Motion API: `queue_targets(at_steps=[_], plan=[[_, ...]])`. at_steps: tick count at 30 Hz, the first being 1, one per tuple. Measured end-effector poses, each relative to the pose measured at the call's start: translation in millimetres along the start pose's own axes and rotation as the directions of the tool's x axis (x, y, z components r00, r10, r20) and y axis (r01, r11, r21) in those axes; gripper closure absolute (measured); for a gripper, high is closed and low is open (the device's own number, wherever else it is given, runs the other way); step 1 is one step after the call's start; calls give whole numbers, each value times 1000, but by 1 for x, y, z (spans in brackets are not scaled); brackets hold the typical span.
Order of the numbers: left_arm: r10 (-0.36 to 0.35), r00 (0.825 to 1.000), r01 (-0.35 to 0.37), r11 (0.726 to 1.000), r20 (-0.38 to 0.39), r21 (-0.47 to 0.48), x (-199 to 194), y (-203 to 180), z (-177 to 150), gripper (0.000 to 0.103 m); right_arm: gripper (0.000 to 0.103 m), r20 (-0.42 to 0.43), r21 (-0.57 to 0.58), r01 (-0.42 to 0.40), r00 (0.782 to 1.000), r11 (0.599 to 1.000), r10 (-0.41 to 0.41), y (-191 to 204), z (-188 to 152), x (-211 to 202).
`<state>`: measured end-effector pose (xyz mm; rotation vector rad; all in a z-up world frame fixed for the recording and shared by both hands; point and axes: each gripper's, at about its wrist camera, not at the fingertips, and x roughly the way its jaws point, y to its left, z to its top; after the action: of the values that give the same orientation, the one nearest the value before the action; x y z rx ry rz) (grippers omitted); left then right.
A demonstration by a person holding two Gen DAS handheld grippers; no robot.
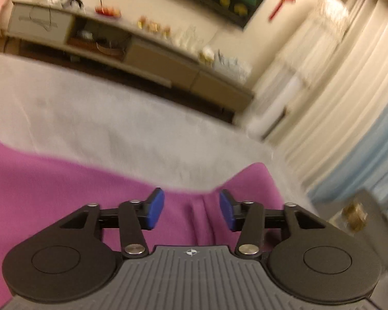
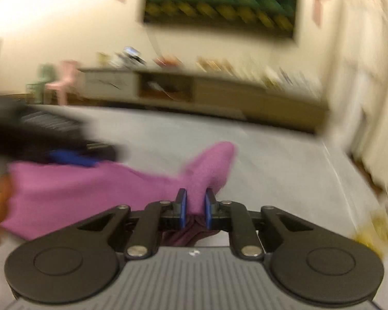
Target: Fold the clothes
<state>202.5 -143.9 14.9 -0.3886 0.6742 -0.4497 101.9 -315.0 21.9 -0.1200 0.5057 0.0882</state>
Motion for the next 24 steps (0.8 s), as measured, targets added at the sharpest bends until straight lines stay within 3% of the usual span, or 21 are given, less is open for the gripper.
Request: queue_targets(at_steps=[3,5,8,9,10,13,17,18,20,21,24], plan=[[36,998,-33,998,61,-50,-25,31,10,43,89,15,-123,-105,994,987,108,65,4,4],[86,995,-81,992,43,-92,-31,57,8,43,89,-38,-194,-183,983,964,179,102,-2,18],[118,993,-121,983,-29,-138,-30,90,-1,43,67,-154,-279,-283,956,918,248,131,-15,30],[122,992,-127,982,-44,-139,-30,96,-3,43,57,-150,-289,-289,955,913,255,131,-16,27],[120,992,-125,984,-47,-130,-31,97,-6,43,57,-140,-274,-301,952,914,271,126,-15,22],[114,992,-119,988,-56,-101,-32,101,-12,43,59,-84,-111,-322,946,940,314,89,-5,13],[111,989,-114,993,-102,-19,-9,86,-12,46,78,-106,80,-233,965,969,240,45,-2,33],[115,988,-115,993,-105,12,-2,81,-11,51,82,-139,103,-220,963,970,233,41,-5,43],[120,989,-113,990,-89,80,7,72,-7,77,83,-186,123,-237,948,964,257,43,-12,57],[112,992,-107,990,-62,89,6,70,-4,84,83,-206,130,-252,939,959,275,45,-15,62],[113,994,-112,991,-1,78,-2,76,10,86,83,-195,85,-328,921,941,338,62,-16,62]])
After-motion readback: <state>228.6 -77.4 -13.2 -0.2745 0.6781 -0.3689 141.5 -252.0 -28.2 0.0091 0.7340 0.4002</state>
